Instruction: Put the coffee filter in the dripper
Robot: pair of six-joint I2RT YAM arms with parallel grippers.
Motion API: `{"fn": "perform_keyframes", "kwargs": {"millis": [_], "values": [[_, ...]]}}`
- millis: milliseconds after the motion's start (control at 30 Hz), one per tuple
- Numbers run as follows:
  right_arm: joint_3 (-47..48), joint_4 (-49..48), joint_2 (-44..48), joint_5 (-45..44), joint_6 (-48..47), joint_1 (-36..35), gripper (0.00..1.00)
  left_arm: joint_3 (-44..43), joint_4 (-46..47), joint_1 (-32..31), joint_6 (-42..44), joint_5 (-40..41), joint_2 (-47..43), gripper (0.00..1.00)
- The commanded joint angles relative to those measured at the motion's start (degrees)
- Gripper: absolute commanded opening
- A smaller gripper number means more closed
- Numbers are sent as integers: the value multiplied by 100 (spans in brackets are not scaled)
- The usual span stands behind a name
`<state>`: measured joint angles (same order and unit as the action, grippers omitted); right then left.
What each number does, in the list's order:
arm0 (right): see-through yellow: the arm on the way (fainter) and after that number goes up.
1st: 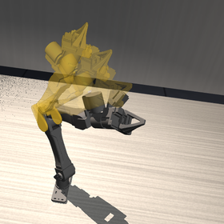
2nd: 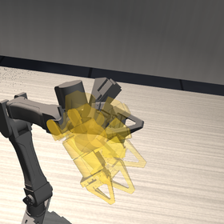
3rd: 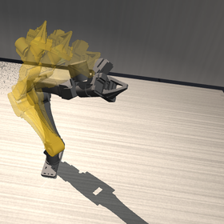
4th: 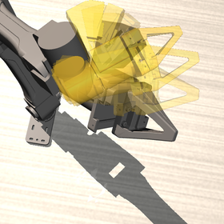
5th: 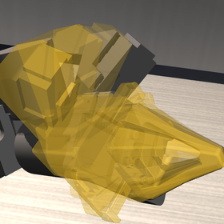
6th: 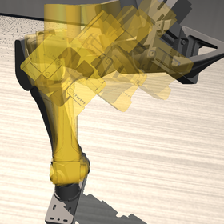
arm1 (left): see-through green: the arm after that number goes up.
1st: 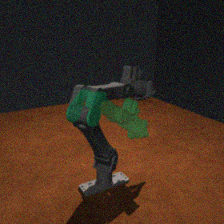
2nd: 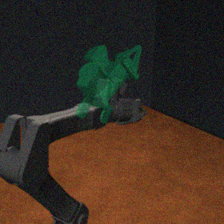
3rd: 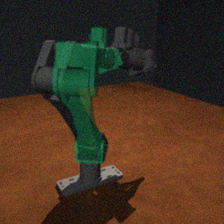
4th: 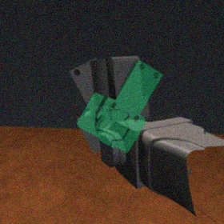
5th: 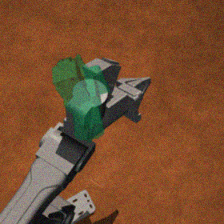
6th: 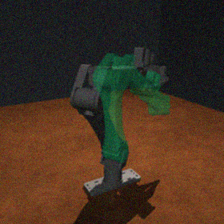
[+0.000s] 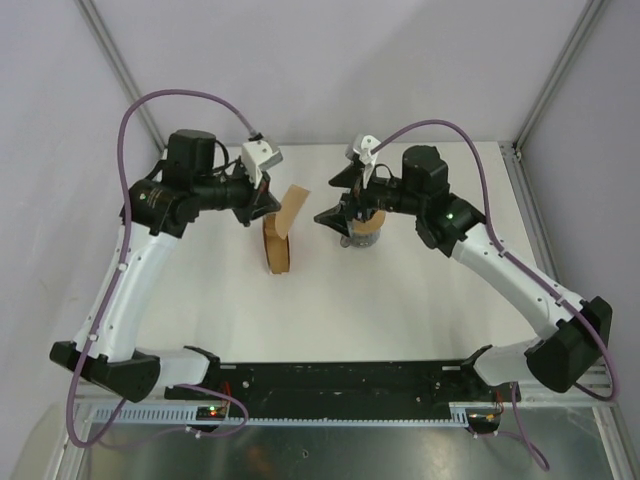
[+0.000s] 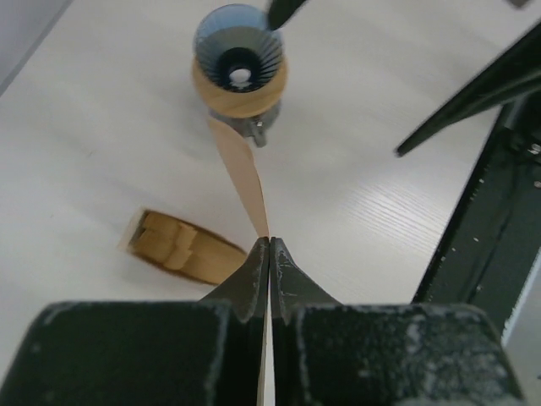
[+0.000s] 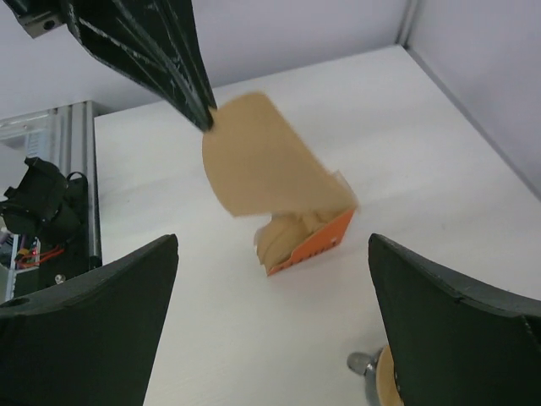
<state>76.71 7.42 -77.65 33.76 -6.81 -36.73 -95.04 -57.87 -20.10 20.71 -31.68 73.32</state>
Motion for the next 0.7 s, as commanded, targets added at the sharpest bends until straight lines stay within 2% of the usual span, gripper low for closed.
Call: {"fn": "perform_keyframes", "kwargs": {"millis": [0,267,333,367,433,467,500,567,667], "values": [[29,-799,-218,812,-496,-26,99,-282,-351,-298,514,-704,65,0],[29,-836,-560,1828,-633,-4,99,-519,-590,-541,802,-950,157,0],[35,-968,-673,2173,-502,-46,94,-558,-595,-546,809,-1045,196,0],[36,-1053,-721,2365,-434,-71,88,-572,-599,-551,806,-1101,216,0],[33,-1105,-801,2610,-329,-87,55,-602,-593,-555,758,-1169,264,0],[31,-1064,-799,2667,-343,-70,30,-620,-589,-560,723,-1180,280,0],[30,-916,-771,2651,-433,-57,15,-629,-583,-559,693,-1177,302,0],[29,-548,-700,2600,-648,-8,4,-638,-565,-555,606,-1155,336,4],[29,-151,-532,2631,-906,46,0,-645,-501,-518,441,-1120,403,49]]}}
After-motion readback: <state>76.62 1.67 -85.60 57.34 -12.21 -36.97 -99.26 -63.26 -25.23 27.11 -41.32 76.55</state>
